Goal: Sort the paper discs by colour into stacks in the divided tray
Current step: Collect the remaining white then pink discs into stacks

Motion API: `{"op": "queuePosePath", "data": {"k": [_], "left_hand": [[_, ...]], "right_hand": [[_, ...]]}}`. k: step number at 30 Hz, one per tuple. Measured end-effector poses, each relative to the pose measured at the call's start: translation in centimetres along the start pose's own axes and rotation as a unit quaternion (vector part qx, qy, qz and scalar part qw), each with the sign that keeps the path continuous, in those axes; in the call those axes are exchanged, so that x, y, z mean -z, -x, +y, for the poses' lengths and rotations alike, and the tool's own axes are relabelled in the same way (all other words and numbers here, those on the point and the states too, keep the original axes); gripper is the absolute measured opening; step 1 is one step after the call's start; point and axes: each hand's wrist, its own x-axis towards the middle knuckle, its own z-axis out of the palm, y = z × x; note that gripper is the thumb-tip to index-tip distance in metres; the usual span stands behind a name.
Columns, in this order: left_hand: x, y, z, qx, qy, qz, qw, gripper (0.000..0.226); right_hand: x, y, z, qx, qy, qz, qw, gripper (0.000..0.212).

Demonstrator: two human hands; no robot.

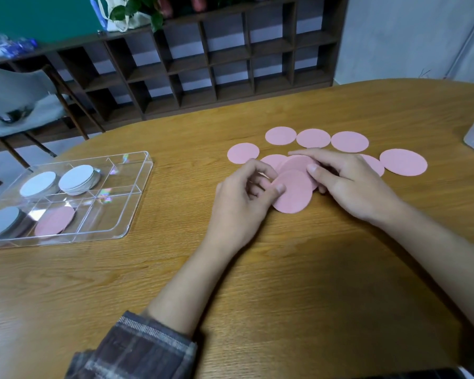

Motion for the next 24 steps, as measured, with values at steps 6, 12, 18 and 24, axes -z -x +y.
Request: {"op": "queuePosePath", "data": {"k": [6, 12, 18, 24], "left_hand": [[-0.3, -0.1, -0.5, 0.008, -0.017, 0.063, 0.998, 0.021], [-0.6, -0.5, -0.6, -0.005, -0.063, 0.088, 0.994, 0.016], [-0.9, -1.1, -0.4, -0.069, -0.115, 0.112, 0.985, 0.019], [-1.6, -2.1, -1.5, -0.112, -0.202, 0.037, 0.972, 0.031]], "right_hand": [[-0.5, 0.1, -0.1, 0.015, -0.050, -0.021, 0.998, 0.035], [-0.6, 0.4, -0.9, 0.037, 0.023, -0.046, 0.998, 0.033], [-0.4, 0.3, -0.7, 0.028, 0.067, -0.023, 0.997, 0.037], [0.5, -0.3, 0.3, -0.032, 0.055, 0.080, 0.995, 0.035]]}}
